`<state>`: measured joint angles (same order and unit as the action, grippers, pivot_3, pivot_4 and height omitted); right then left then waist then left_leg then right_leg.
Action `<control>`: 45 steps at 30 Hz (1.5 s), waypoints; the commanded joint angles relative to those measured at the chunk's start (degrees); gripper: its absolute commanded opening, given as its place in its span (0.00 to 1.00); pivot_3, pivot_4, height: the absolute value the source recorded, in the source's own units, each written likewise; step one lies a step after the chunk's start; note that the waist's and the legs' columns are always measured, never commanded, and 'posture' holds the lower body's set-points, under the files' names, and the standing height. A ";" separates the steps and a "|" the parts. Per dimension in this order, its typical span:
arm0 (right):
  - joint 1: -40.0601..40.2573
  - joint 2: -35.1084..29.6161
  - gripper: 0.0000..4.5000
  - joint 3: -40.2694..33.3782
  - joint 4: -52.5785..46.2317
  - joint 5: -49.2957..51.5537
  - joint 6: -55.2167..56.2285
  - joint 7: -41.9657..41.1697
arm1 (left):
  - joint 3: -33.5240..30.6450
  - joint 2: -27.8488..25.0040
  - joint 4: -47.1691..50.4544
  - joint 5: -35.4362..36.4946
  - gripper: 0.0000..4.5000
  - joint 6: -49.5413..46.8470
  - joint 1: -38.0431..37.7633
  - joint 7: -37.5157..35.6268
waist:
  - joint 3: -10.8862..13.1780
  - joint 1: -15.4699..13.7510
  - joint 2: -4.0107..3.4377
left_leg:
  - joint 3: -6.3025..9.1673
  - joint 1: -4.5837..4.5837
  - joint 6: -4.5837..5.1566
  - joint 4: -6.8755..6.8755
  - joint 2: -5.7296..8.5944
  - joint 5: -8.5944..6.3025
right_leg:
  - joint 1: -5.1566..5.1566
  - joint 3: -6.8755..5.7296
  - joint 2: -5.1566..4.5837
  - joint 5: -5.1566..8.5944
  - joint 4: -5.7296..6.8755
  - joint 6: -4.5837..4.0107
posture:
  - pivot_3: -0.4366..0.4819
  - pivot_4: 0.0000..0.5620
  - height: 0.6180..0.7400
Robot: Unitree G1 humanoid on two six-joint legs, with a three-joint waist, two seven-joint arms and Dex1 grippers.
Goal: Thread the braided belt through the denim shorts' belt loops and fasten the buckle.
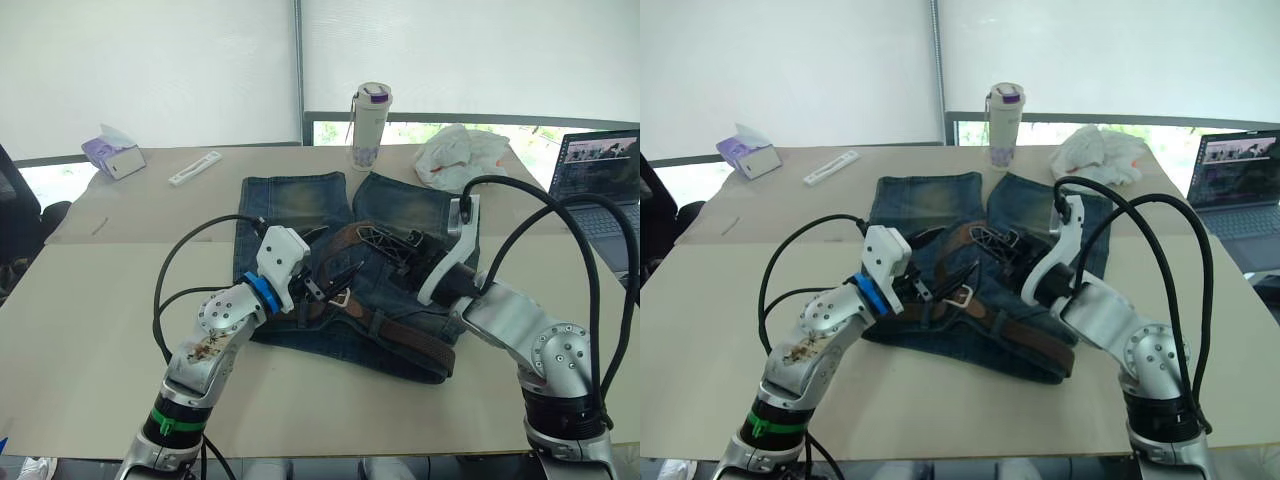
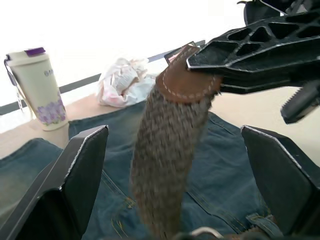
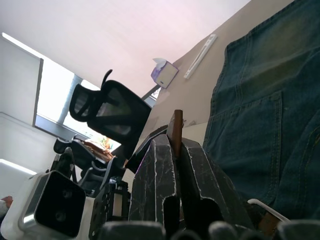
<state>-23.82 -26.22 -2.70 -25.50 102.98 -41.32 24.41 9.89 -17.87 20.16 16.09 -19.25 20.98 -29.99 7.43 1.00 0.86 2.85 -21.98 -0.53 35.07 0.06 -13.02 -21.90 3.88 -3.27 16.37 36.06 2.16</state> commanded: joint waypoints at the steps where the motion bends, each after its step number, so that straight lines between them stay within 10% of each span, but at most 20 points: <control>1: -1.20 0.41 0.00 -0.59 -2.52 0.67 1.49 0.19 | -0.08 0.02 -0.07 -1.06 0.71 2.33 0.49 -0.66 | 0.00 0.03 0.00 | 0.00 0.00 0.00 0.00 0.00 0.00 | 0.00 0.00 0.00 0.00 0.00 0.00 | 0.48 0.27 1.00; 8: -1.01 0.80 0.00 -1.02 -2.44 0.71 2.11 1.42 | 0.47 -0.86 -0.57 -6.67 0.02 7.00 0.69 0.40 | -0.01 0.03 0.00 | 0.00 0.01 0.00 0.01 -0.01 0.00 | 0.00 0.00 0.01 0.00 0.02 0.00 | 0.48 0.27 1.00; 16: -1.48 -2.27 0.00 -0.65 -3.45 -6.67 -0.04 -2.91 | -2.04 3.11 -1.30 -3.01 0.01 2.56 -1.27 2.43 | -0.04 -0.02 -0.06 | 0.01 0.00 0.01 0.02 -0.03 0.00 | 0.00 0.00 -0.03 0.00 0.04 0.00 | 0.48 0.27 1.00; 25: 6.01 -14.27 0.77 8.46 -6.93 -42.18 4.71 -34.60 | -14.46 9.34 -2.00 20.13 0.00 -17.09 -5.63 3.91 | -0.18 0.11 -0.16 | 0.03 0.07 0.10 0.17 -0.01 -0.05 | 0.14 -0.08 0.09 0.01 0.00 0.03 | 0.48 0.27 1.00; 33: 3.63 -13.38 0.77 22.63 -1.37 -66.53 9.41 -48.89 | -30.85 11.79 -8.79 41.79 0.00 -26.31 -2.56 12.43 | -0.14 0.45 -0.10 | 0.09 0.30 0.10 0.42 -0.02 -0.05 | 0.34 -0.10 0.16 0.01 0.05 0.02 | 0.48 0.27 1.00; 45: 4.24 -2.74 0.77 21.73 6.15 -74.81 11.10 -55.53 | -35.32 8.37 -11.82 47.45 0.00 -27.43 -5.03 16.32 | -0.10 -0.14 0.03 | 0.17 0.59 0.07 0.39 0.03 -0.07 | 0.63 -0.14 -0.03 0.01 0.01 0.02 | 0.48 0.27 1.00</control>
<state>-19.92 -29.23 20.87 -19.11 29.04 -31.71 -30.05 -24.50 -8.49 7.51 62.40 -47.64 15.43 -13.64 7.33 0.85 0.88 3.02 -21.38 -0.46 35.46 0.09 -13.09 -21.27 3.74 -3.29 16.38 36.06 2.18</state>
